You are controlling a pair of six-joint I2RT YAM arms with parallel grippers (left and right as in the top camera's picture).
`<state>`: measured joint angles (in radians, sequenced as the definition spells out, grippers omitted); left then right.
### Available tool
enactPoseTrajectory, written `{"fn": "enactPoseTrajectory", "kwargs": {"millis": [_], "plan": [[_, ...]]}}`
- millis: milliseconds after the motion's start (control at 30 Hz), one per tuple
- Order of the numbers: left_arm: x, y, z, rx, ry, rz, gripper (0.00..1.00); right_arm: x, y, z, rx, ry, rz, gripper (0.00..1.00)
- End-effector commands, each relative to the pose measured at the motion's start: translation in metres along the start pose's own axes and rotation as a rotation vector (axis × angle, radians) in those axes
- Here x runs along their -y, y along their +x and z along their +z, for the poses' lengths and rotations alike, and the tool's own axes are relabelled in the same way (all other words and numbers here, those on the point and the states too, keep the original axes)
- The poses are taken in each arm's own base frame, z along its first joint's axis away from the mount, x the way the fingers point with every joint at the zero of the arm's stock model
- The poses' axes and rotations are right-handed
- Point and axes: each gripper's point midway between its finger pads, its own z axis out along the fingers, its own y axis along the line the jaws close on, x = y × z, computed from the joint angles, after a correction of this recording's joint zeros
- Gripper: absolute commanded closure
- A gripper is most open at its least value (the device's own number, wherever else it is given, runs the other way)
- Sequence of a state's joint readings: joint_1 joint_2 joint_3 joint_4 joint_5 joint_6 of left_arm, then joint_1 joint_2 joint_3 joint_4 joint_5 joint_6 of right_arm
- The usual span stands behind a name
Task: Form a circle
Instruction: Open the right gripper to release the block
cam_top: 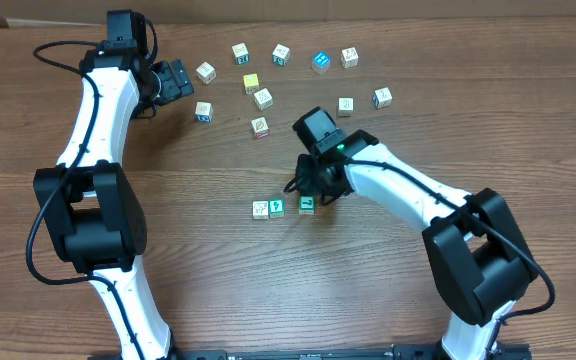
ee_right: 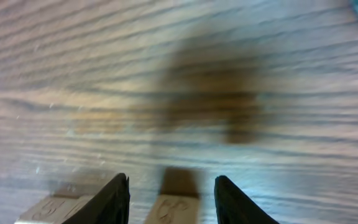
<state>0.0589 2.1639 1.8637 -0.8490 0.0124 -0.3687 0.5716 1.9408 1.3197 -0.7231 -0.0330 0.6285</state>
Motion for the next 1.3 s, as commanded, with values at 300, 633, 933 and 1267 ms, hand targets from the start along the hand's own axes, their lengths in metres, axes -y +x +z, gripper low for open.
{"fn": "enactPoseTrajectory", "kwargs": {"millis": [300,633,933,1267], "plan": [[0.007,-0.004,-0.005,0.014,0.016,-0.014,0.00,0.042,0.010,-0.002,-0.079,0.115,0.072,0.82],[0.007,-0.004,-0.005,0.014,0.016,-0.014,0.00,0.043,0.011,-0.002,-0.084,0.118,0.072,0.96],[0.007,-0.004,-0.006,0.014,0.016,-0.014,0.00,0.045,0.022,-0.003,-0.131,0.123,0.092,0.96],[0.007,-0.004,-0.005,0.014,0.016,-0.014,0.00,0.047,0.028,-0.005,-0.159,0.133,0.117,0.96]]}}
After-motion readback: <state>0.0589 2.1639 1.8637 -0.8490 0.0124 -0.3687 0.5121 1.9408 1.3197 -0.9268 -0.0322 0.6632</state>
